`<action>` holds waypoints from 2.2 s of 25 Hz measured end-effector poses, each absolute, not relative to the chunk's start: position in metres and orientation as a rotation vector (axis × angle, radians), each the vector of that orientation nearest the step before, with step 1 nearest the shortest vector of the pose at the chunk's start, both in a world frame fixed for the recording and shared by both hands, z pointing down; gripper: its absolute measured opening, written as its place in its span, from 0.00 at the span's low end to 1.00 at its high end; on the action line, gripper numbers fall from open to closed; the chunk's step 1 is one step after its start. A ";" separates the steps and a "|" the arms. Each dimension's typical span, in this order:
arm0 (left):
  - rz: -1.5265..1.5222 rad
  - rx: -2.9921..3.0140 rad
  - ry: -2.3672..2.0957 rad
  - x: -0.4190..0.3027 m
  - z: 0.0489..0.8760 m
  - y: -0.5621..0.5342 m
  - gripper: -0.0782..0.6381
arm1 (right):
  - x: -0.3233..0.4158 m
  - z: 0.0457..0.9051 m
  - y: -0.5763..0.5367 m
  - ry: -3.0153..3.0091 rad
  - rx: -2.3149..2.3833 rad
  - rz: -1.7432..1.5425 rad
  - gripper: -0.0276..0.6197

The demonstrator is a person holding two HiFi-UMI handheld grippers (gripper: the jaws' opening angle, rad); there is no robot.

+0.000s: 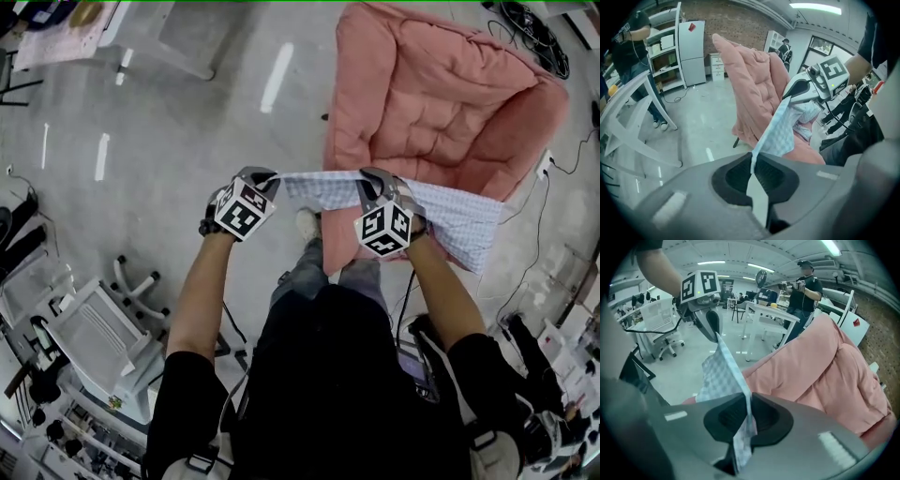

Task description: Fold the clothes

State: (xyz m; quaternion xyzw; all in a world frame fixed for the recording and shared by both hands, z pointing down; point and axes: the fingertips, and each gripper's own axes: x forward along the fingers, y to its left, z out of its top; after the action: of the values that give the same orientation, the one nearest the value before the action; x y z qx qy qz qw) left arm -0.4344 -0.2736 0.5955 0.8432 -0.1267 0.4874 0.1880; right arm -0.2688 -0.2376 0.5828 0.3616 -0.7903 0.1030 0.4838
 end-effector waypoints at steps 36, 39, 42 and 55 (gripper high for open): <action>1.190 2.264 -0.713 -0.373 0.561 -0.316 0.30 | -0.222 0.548 -0.288 -2.112 0.719 0.331 0.29; 1.187 2.282 -0.733 -0.363 0.548 -0.313 0.30 | -0.214 0.533 -0.288 -2.131 0.759 0.326 0.27; 1.142 2.288 -0.798 -0.354 0.531 -0.308 0.30 | -0.203 0.514 -0.286 -2.166 0.826 0.367 0.23; 0.819 2.200 -1.290 -0.365 0.446 -0.255 0.17 | -0.186 0.446 -0.269 -2.347 0.874 0.333 0.13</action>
State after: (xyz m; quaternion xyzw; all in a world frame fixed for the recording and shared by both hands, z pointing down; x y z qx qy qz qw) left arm -0.3646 -0.2554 0.4460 0.7994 -0.4688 0.2976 0.2296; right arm -0.1860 -0.2689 0.4463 0.3298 -0.8853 0.1255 0.3029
